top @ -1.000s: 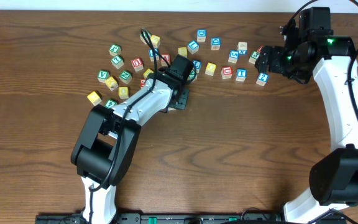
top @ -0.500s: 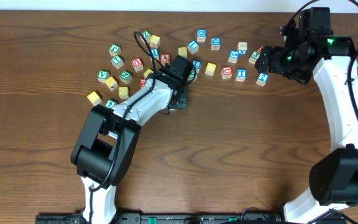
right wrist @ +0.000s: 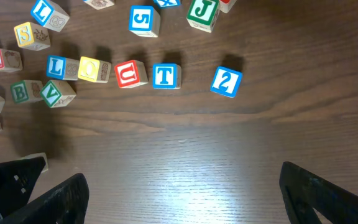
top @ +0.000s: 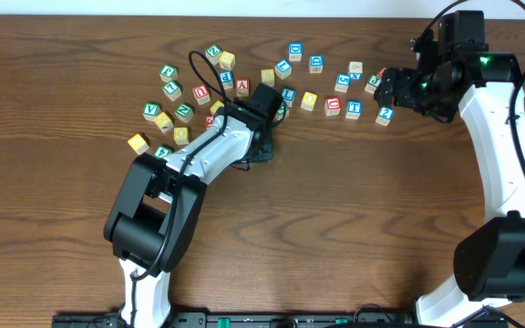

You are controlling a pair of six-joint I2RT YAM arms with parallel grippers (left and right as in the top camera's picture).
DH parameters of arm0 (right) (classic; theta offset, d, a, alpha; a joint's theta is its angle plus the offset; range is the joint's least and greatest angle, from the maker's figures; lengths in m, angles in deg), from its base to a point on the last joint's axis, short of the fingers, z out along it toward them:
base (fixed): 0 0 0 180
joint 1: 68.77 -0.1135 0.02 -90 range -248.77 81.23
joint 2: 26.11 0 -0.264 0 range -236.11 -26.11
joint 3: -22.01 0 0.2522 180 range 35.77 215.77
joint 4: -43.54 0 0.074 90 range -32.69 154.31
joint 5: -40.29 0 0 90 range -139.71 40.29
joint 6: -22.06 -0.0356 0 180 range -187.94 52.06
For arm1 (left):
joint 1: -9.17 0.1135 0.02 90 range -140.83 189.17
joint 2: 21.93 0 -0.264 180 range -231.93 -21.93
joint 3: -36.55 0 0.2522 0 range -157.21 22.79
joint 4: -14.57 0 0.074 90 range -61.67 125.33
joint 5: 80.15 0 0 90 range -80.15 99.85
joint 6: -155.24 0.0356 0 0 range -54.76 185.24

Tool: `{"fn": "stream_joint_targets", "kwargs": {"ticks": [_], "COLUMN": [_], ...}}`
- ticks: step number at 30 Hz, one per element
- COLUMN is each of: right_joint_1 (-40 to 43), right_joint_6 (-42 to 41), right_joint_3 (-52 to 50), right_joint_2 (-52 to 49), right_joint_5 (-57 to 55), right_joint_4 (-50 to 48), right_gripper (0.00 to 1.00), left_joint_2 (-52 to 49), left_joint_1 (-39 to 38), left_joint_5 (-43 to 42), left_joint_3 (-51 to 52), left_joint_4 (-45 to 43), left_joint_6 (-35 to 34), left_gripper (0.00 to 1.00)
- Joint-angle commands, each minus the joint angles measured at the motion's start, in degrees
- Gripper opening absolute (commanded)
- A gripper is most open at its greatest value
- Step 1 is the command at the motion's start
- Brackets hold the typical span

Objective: Spell out ROBOT
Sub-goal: 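Lower the green R block onto the table and hold it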

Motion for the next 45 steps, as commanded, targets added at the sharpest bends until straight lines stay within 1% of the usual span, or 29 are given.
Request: {"fn": "stream_joint_targets", "kwargs": {"ticks": [1,5,8,13,16,19,33,45], "right_joint_1": [0.1,0.1,0.1,0.1,0.1,0.1,0.1,0.0], "right_joint_6": [-0.6,-0.6,-0.6,-0.6,-0.6,-0.6,-0.6,-0.6], "right_joint_3": [0.9,0.9,0.9,0.9,0.9,0.9,0.9,0.9], "right_joint_2": [-0.5,-0.5,-0.5,-0.5,-0.5,-0.5,-0.5,-0.5], "right_joint_5": [-0.3,-0.3,-0.3,-0.3,-0.3,-0.3,-0.3,-0.6], "right_joint_4": [0.1,0.1,0.1,0.1,0.1,0.1,0.1,0.2], "right_gripper": [0.93,0.93,0.93,0.93,0.93,0.93,0.93,0.94], "left_joint_2": [0.4,0.4,0.4,0.4,0.4,0.4,0.4,0.4], "left_joint_1": [0.3,0.3,0.3,0.3,0.3,0.3,0.3,0.3], "left_joint_5": [0.7,0.7,0.7,0.7,0.5,-0.6,-0.5,-0.6], "left_joint_3": [0.3,0.3,0.3,0.3,0.3,0.3,0.3,0.3], "left_joint_4": [0.2,-0.5,-0.7,-1.0,-0.9,-1.0,-3.5,-3.3], "left_joint_6": [-0.4,3.0,4.0,3.8,0.7,-0.1,0.3,0.4], "left_gripper": [0.37,0.35,0.36,0.36,0.36,0.36,0.36,0.36]}}
